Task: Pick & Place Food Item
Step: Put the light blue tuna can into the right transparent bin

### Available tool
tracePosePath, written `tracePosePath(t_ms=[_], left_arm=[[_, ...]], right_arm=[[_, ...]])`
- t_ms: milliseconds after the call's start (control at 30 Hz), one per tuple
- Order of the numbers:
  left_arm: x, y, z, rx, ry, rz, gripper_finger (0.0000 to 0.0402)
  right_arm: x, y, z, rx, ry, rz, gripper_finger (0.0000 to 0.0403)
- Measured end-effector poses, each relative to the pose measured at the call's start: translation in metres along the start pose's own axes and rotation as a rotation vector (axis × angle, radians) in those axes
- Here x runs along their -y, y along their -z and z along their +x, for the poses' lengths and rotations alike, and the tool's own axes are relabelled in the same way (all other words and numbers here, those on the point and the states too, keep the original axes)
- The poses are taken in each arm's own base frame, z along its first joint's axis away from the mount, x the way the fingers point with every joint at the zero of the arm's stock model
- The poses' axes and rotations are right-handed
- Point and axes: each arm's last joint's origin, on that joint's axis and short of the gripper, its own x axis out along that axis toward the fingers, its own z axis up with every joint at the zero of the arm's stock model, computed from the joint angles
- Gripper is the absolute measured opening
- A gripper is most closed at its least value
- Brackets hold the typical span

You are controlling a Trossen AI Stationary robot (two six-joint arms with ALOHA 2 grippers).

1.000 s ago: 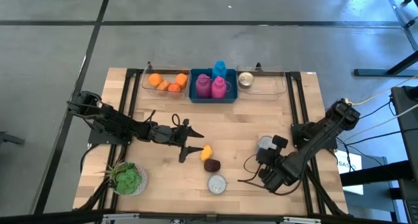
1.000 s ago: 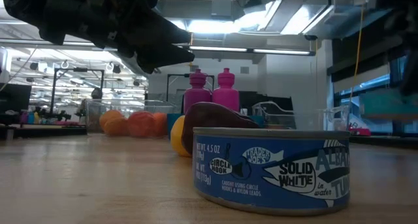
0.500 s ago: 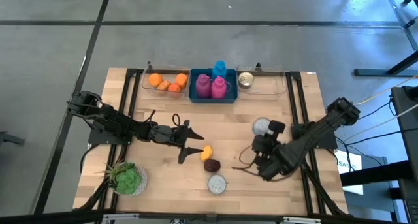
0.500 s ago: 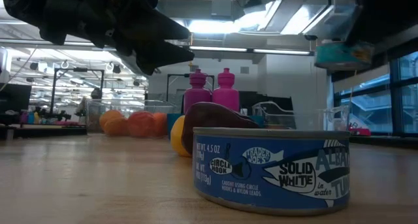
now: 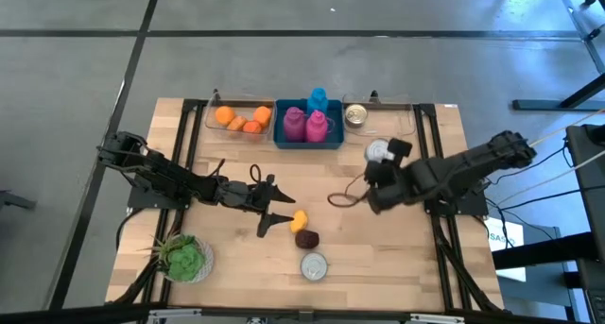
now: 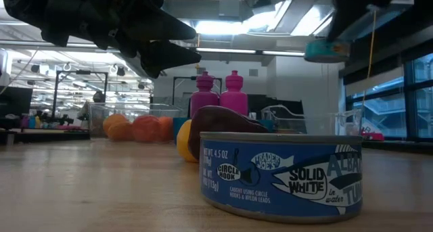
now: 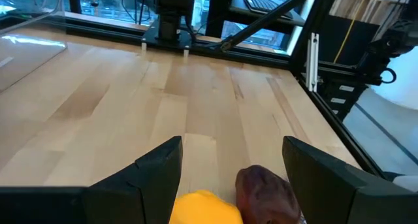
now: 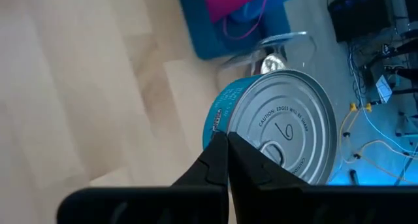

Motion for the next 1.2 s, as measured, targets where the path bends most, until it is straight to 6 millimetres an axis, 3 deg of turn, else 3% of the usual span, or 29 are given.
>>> tracePosePath(t_ms=[300,667,933,1200], left_arm=[[0.0,0.0,0.0,-0.003,0.012,-0.002,0.0255],[0.001,0.0,0.0,-0.012,0.043,-0.002,0.0255],[0.001,0.0,0.0,-0.012,0.043,0.0,0.0255],[0.001,0.001,0.0,-0.016,0.041,0.001,0.0255]], right_arm=[[0.037,-0.025,0.032,-0.002,-0.022,-0.023,0.0],[0.081,-0.029,0.07,-0.097,0.025,0.007,0.0],[0.109,-0.023,0.11,-0.125,0.004,0.05,0.0],[0.134,-0.003,0.147,-0.178,-0.028,0.116,0.0]])
